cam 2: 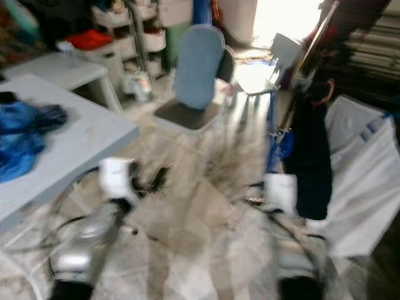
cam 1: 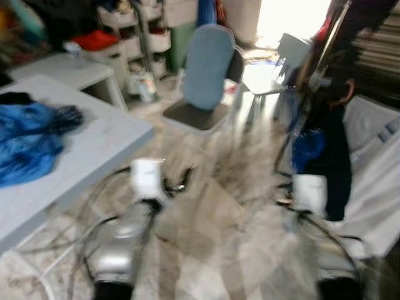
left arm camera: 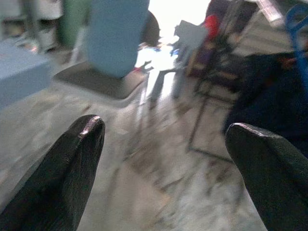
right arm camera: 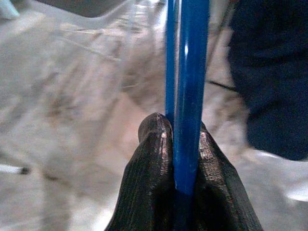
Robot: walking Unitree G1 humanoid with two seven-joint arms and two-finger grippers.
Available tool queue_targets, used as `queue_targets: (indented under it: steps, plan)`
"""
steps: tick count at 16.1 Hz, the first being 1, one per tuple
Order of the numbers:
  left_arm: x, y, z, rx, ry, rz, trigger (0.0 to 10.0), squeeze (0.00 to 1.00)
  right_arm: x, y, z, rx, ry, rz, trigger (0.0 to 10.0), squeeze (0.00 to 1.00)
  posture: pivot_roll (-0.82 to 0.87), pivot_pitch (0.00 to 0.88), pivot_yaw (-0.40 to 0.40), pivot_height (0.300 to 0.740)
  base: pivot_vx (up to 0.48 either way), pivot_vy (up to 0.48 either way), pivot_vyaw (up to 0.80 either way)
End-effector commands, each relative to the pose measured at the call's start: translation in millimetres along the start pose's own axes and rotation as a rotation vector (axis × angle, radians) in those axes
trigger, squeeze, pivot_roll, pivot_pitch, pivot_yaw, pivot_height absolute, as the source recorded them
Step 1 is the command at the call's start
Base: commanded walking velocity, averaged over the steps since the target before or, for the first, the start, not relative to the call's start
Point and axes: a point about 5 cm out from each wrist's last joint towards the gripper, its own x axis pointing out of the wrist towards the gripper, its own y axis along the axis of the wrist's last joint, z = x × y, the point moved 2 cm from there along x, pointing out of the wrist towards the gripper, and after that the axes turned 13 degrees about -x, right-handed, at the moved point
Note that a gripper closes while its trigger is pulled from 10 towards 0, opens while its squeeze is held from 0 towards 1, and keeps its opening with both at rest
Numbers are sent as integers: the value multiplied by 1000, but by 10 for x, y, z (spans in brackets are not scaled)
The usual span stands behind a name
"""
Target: Hang hanger
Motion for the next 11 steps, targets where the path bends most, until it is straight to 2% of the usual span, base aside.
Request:
queue_targets:
  steps: [1, 4, 7, 11]
  plan:
    - [14, -10, 75, -15, -23, -2, 10000, 0, -1, 38, 69, 1, -15, 12, 10000, 0, -162, 0, 42, 740, 0, 0, 0]
    - [13, -16, 83, -36, -40, -8, 10000, 0, -4, 22, 83, 2, -31, -2, 10000, 0, -164, 0, 40, 740, 0, 0, -158]
    - [19, -8, 86, -45, -47, -8, 10000, 0, -7, 17, 81, -1, -33, -4, 10000, 0, -166, 0, 40, 740, 0, 0, -800]
    - [21, -34, 131, -67, -78, -22, 10000, 0, -3, 7, 115, -19, -60, -14, 10000, 0, -169, 0, 42, 740, 292, 0, -800]
